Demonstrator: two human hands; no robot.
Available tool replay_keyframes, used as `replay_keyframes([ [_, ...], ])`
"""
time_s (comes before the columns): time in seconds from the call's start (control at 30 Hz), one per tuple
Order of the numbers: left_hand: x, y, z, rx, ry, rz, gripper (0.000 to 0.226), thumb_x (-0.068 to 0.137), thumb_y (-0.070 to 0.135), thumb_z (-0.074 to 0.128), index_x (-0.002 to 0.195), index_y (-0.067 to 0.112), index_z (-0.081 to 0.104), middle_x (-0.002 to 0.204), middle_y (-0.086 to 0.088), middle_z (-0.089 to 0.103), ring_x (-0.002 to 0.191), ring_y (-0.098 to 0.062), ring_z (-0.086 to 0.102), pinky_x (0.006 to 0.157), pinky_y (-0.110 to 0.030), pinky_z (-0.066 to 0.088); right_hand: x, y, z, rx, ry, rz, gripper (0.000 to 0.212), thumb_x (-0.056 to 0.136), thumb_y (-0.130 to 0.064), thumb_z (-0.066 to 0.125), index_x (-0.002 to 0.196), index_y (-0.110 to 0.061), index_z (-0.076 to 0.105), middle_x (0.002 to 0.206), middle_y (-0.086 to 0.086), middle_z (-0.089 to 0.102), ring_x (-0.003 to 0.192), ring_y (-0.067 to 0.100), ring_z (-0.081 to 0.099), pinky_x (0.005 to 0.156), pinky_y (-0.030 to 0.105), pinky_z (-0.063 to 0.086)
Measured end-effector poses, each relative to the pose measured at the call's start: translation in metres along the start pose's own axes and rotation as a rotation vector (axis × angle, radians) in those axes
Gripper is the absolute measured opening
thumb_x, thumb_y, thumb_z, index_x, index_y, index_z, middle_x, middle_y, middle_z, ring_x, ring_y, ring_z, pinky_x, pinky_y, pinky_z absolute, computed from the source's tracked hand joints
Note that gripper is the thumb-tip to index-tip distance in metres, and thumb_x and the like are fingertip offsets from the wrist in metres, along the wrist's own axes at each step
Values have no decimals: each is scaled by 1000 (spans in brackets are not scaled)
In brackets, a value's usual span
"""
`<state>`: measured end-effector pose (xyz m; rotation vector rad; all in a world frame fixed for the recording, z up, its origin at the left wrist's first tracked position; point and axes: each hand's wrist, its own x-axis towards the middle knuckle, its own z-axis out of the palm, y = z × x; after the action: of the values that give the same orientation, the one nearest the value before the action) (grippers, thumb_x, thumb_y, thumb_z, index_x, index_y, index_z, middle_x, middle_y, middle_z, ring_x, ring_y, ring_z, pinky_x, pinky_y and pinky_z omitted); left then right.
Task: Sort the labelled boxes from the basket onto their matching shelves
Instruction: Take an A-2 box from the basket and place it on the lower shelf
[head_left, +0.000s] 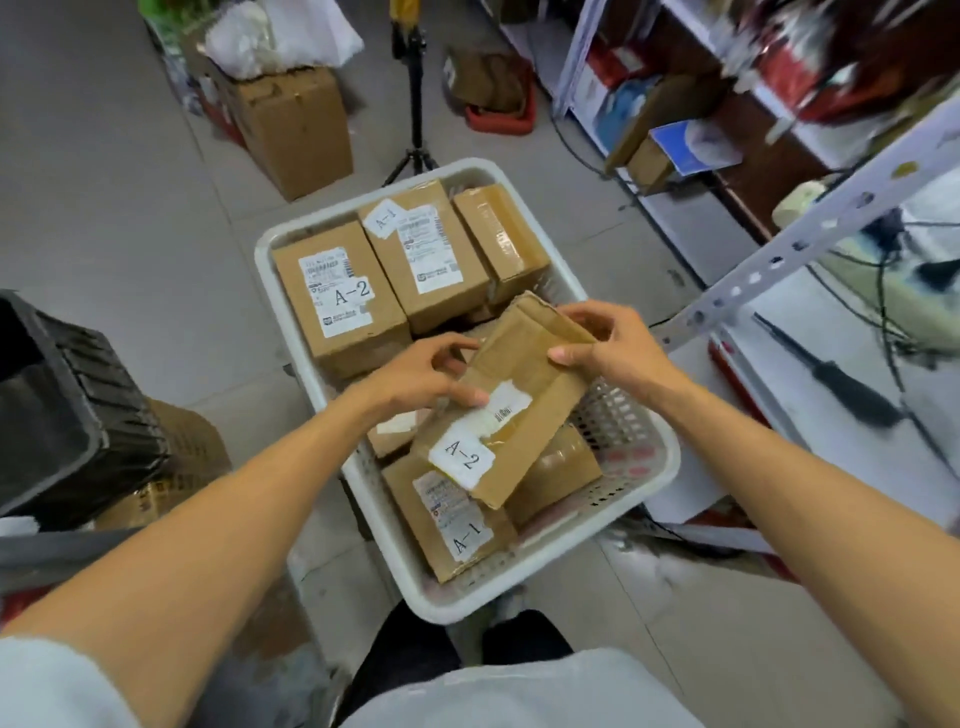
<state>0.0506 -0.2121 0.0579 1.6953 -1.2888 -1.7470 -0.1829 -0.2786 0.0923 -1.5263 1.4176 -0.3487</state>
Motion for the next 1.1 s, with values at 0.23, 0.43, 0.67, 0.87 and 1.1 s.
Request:
replay_keyframes([
  [0.23, -16, 12, 31, -60, 136, 21, 73, 76, 11, 78, 137, 31, 44, 115, -10, 56, 106, -24, 56, 78, -38, 53, -47, 38, -25, 12, 183, 24, 75, 74, -40, 80, 136, -16, 45, 126, 1, 53, 109, 18, 56, 91, 32, 48],
  [0.43, -55, 26, 84, -122, 157, 44, 67, 76, 5, 76, 127, 37, 47, 113, -8, 57, 107, -26, 57, 84, -44, 51, -127, 75, -59, -126, 52, -9, 64, 72, -42, 81, 125, -15, 58, 115, -1, 62, 104, 15, 60, 85, 26, 48],
  [0.67, -111, 27, 196, -110, 105, 75, 80, 64, 7, 83, 128, 38, 46, 112, -4, 59, 102, -21, 60, 79, -39, 52, -240, 110, -103, -330, -100, -6, 52, 76, -41, 77, 120, -18, 60, 111, -3, 63, 99, 14, 61, 89, 30, 51],
  [0.87, -141, 29, 279, -103, 13, 103, 68, 69, 3, 82, 129, 16, 52, 118, -4, 66, 104, -20, 65, 89, -43, 54, -330, 144, -141, -444, -147, 118, 55, 63, -37, 63, 106, -2, 60, 103, 16, 64, 90, 27, 62, 78, 39, 50],
  [1.1, -142, 72, 414, 7, -136, 247, 66, 65, 7, 86, 124, 16, 56, 119, -2, 62, 110, -19, 59, 81, -29, 52, -440, 209, -188, -522, 73, 292, 31, 76, -38, 69, 83, -17, 48, 87, 4, 55, 73, 15, 52, 59, 32, 43],
])
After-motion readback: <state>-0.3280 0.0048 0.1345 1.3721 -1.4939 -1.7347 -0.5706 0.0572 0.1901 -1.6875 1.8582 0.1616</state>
